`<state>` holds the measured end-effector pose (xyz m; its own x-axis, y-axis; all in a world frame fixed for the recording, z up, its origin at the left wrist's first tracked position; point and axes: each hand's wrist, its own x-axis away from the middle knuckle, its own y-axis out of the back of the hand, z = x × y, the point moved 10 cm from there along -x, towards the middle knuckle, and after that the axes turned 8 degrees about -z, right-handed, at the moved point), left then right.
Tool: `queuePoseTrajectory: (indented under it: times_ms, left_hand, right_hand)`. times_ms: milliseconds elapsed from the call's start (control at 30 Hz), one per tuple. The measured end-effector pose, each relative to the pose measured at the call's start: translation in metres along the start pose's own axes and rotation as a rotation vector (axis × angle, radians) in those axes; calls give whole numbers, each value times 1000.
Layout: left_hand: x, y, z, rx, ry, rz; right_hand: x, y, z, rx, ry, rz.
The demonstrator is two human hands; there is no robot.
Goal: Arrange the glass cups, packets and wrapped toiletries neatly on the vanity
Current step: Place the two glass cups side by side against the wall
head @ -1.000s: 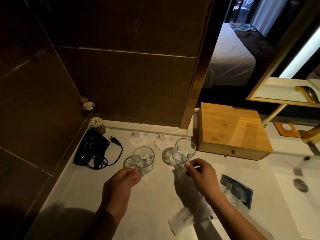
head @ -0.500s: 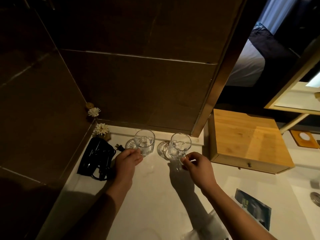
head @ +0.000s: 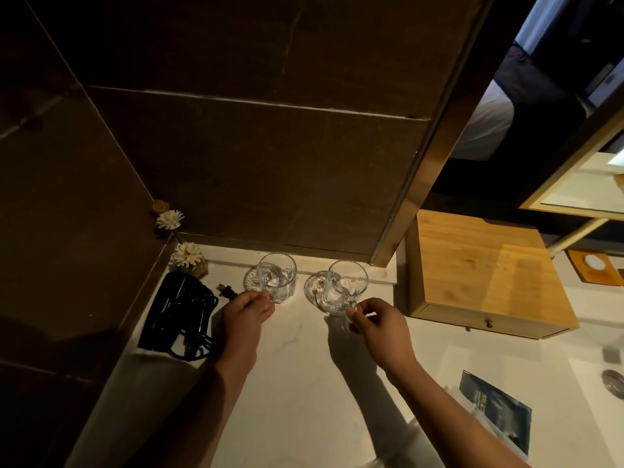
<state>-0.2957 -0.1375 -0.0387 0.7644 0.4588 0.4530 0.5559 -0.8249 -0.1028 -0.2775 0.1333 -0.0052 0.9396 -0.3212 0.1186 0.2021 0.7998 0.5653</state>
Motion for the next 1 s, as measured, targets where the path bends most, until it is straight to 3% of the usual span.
queuePoseTrajectory:
  times_ms: [567, 1000]
  left_hand:
    - [-6, 8, -1, -238, -143, 22]
    - [-13, 11, -3, -251, -200, 107]
  right_hand:
    - [3, -12, 3, 64, 11, -77]
    - [14, -19, 1, 6, -80, -199]
